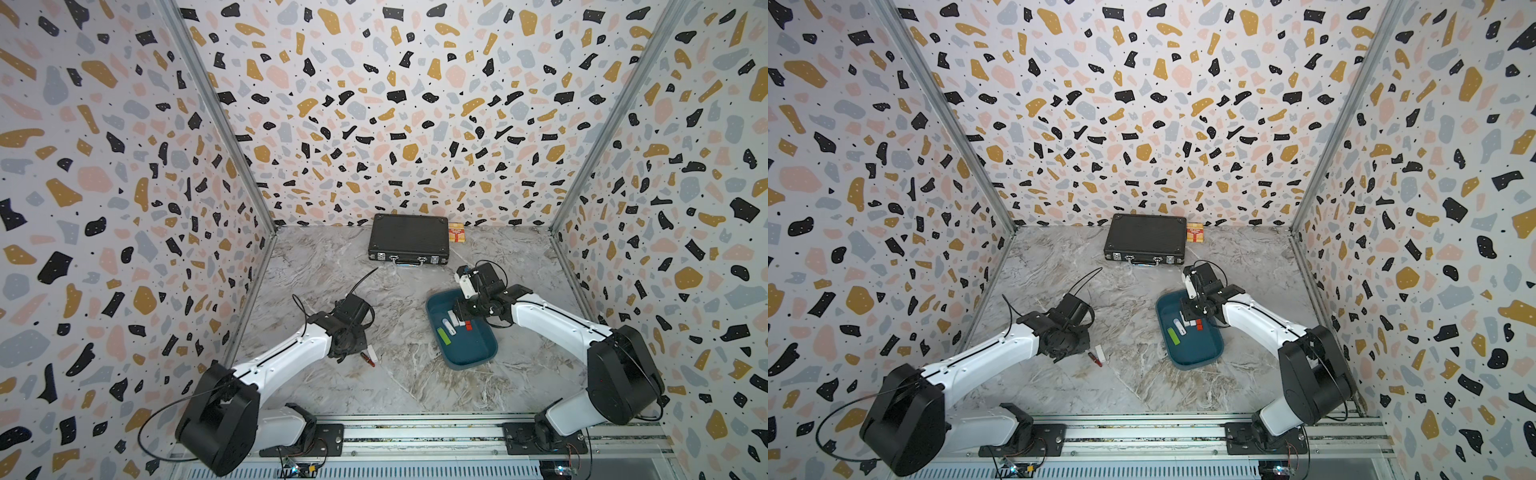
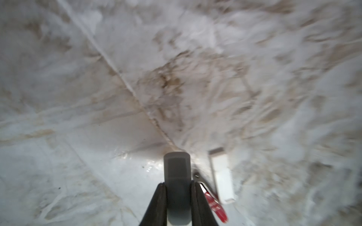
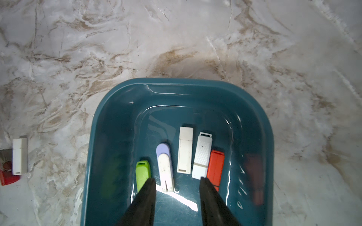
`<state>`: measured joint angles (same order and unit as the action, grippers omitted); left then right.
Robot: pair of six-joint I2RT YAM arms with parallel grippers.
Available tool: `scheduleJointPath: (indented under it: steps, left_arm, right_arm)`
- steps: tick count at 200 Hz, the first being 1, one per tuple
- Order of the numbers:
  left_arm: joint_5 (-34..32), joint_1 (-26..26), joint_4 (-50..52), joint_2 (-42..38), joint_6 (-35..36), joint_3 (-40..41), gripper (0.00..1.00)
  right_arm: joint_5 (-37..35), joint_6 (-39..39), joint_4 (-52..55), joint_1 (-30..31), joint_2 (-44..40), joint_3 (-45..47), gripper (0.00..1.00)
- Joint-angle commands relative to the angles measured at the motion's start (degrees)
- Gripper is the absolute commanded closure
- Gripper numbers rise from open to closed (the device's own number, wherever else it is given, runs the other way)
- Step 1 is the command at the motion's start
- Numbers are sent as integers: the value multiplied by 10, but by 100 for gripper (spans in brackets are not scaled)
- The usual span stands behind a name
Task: Put the usb flash drive into the storage box
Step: Pick up the USB flash from the center of the board, then place the USB flash in the storage box.
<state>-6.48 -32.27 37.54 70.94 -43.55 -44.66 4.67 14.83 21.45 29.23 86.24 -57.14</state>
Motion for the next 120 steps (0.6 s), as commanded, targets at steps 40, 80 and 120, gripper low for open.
scheduleJointPath:
  steps: [40, 80, 120]
  left_arm:
    - [19, -189, -25, 39, -86, -158, 83]
    - [10, -280, -43, 182, -86, -289, 83]
    - [8, -323, -28, 334, -68, -402, 81]
  right_arm:
    - [-14, 57, 5, -87, -57, -5, 60]
    - [21, 94, 1, -161, -80, 14, 61]
    - [55, 123, -27, -234, -97, 53, 61]
